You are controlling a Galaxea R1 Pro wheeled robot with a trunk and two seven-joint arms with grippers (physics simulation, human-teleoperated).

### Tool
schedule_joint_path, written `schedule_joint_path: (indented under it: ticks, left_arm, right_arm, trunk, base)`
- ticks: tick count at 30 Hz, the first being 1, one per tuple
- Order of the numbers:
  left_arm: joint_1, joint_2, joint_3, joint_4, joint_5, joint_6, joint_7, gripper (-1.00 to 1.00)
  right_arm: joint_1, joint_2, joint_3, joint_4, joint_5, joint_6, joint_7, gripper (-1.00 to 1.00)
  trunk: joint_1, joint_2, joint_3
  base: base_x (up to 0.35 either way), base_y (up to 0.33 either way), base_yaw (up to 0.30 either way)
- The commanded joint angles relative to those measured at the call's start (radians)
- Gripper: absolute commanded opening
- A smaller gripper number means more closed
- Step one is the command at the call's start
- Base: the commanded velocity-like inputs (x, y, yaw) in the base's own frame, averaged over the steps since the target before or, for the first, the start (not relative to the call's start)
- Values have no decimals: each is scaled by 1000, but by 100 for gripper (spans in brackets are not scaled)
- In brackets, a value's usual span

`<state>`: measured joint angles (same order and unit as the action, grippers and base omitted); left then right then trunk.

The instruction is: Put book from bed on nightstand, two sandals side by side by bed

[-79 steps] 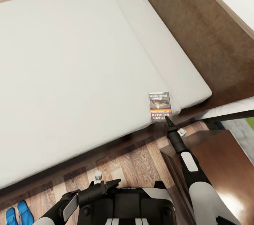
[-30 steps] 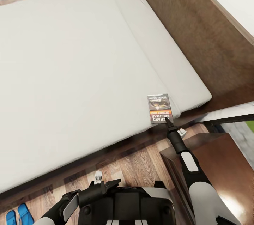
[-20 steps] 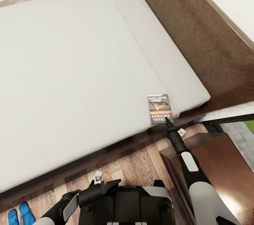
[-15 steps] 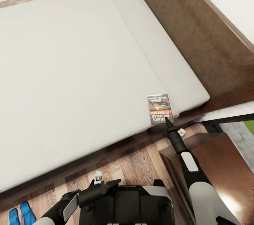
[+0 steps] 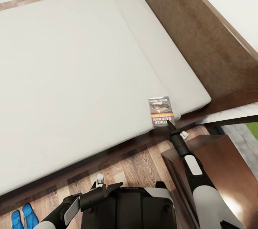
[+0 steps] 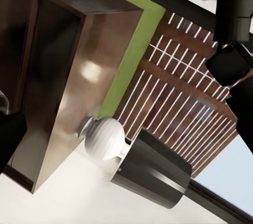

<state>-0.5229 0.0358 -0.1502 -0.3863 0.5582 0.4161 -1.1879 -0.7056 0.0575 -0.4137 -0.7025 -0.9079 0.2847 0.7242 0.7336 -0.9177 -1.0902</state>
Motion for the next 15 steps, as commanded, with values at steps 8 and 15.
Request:
schedule_joint_path:
  ticks: [8,15]
  left_arm:
    - [0,1,-5,0,9,10,-5,100]
    - [0,2,-4,-1,8,11,-6,100]
  right_arm:
    - [5,-85,-5,-7,0,463,8,-100]
    - [15,-276,-6,-2,1,509,108,-100]
  trunk:
    - [-31,56,25]
    - [-57,105,47]
  base:
    - [0,0,0]
    - [0,0,0]
